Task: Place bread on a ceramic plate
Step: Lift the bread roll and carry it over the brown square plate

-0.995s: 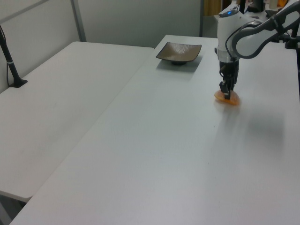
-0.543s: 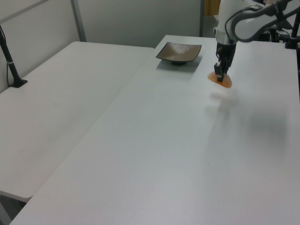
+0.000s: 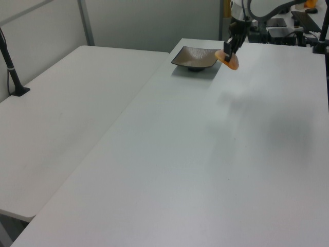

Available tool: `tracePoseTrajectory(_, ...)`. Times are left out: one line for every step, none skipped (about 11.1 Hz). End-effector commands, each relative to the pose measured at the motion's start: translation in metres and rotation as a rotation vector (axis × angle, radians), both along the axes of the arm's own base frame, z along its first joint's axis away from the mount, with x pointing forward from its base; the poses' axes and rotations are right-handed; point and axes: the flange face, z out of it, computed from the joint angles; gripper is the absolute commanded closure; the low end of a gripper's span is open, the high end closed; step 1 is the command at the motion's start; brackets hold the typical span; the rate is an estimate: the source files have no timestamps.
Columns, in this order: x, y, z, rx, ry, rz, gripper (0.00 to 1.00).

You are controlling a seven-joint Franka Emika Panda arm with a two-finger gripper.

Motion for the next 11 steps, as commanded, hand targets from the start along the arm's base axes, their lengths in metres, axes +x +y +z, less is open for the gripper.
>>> tracePoseTrajectory(0.044,-0.026,-0.018,0.004,-0.089,-0.017,0.68)
tracePoseTrajectory(0.051,-0.033,-0.025,-0.007,-0.149,-0.030,0.68)
tracePoseTrajectory(0.060,-0.042,-0.040,-0.020,-0.211,-0.046,0.68)
tracePoseTrajectory(0.070,-0.048,-0.058,-0.027,-0.278,-0.058,0.68)
tracePoseTrajectory(0.079,-0.058,-0.065,-0.041,-0.349,-0.073,0.68)
tracePoseTrajectory(0.086,-0.066,-0.070,-0.047,-0.378,-0.082,0.68)
tracePoseTrajectory(0.092,-0.077,-0.067,-0.044,-0.399,-0.104,0.68)
tracePoseTrajectory(0.098,-0.087,-0.066,-0.026,-0.421,-0.134,0.68)
tracePoseTrajectory(0.102,-0.096,-0.065,-0.002,-0.439,-0.169,0.68)
tracePoseTrajectory(0.102,-0.102,-0.066,0.013,-0.448,-0.194,0.68)
tracePoseTrajectory(0.101,-0.106,-0.066,0.028,-0.451,-0.214,0.68)
